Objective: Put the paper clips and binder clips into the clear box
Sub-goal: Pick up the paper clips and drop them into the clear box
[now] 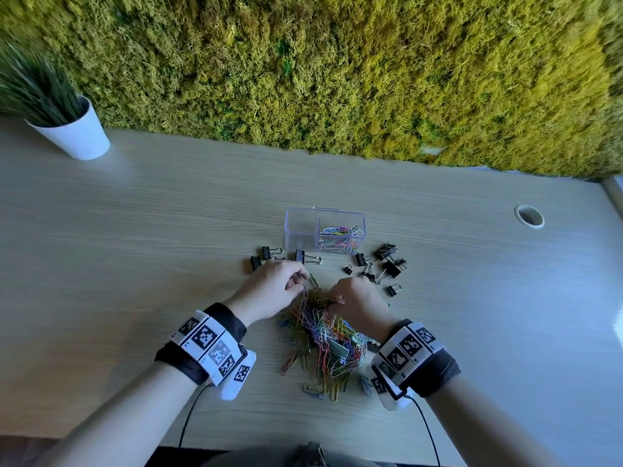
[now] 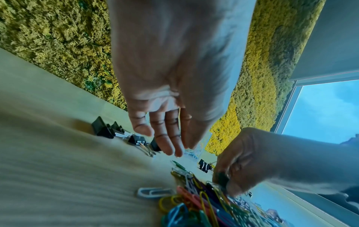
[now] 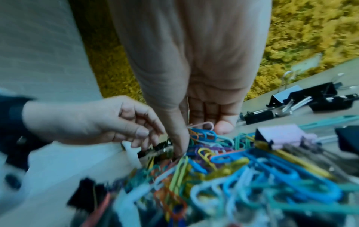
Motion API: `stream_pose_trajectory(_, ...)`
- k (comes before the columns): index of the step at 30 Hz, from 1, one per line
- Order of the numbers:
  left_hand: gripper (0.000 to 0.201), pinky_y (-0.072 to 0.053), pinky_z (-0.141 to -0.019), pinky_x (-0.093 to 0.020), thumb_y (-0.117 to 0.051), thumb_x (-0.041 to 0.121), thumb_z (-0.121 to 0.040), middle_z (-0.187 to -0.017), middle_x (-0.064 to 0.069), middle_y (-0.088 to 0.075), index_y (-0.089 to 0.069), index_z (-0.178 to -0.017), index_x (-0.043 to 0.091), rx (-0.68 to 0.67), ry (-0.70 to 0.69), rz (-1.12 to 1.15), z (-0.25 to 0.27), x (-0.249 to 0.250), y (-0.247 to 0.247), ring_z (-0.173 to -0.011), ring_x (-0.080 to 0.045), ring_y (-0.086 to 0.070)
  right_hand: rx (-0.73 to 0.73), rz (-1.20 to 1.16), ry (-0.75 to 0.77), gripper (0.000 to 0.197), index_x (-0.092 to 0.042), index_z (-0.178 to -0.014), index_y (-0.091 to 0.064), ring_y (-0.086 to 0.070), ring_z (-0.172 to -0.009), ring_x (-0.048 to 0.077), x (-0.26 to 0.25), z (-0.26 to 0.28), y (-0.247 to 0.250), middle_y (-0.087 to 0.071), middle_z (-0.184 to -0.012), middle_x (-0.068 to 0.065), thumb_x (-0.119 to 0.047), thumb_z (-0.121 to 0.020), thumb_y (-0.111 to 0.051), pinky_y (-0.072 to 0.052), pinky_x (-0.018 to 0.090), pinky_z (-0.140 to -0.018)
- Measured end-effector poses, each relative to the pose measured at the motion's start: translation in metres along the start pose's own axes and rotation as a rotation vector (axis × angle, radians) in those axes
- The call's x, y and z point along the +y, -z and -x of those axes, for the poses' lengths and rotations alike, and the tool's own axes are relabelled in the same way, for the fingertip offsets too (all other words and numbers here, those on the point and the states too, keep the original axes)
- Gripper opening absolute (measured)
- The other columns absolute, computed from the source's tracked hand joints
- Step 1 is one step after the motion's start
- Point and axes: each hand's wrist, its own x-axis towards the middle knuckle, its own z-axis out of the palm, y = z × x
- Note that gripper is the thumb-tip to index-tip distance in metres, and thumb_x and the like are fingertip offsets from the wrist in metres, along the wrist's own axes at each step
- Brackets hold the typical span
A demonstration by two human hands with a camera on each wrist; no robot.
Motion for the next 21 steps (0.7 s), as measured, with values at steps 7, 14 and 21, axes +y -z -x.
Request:
stream_pose_trajectory(7,0.012,-0.048,-0.066,-0.019,-0.071,0.014,-0.08,-0.087,0.011,-0.062,-0.069,-0.09,0.02,-0.064,-0.048,-0.019,0.0,-0.001,-0.007,-0.073,0.001,-0.055,0.088,-0.245,-0.064,0.021,-0.009,-0.088,-0.075,-0.063,-0.064,0.005,0.017,-0.005,0.023,-0.074,-0.081,0.006,-0.008,-0.068,-0.079,-0.052,0.016,-0.065)
stream_pose_trajectory(14,0.009,-0.051,-0.063,-0.027,-0.071,0.012,-0.079,-0.086,0.01,-0.065,-0.068,-0.083,0.02,-0.077,-0.009,0.029,-0.002,-0.006,-0.014,-0.068,-0.007,-0.057,0.24,-0.47,-0.073,0.02,-0.008,-0.087,-0.075,-0.057,-0.052,0.001,0.01,-0.027,0.073,-0.072,-0.072,0.006,-0.007,-0.068,-0.079,-0.051,0.019,-0.054)
stream_pose_trajectory(21,0.009,-0.052,-0.065,-0.03,-0.067,0.012,-0.082,-0.086,0.006,-0.063,-0.068,-0.086,0.02,-0.11,-0.012,0.017,-0.001,0.0,-0.014,-0.07,-0.015,-0.059,0.399,-0.292,0.036,0.019,-0.007,-0.089,-0.074,-0.064,-0.067,0.007,-0.007,-0.07,0.097,-0.073,-0.082,0.005,-0.005,-0.07,-0.076,-0.054,0.015,-0.067)
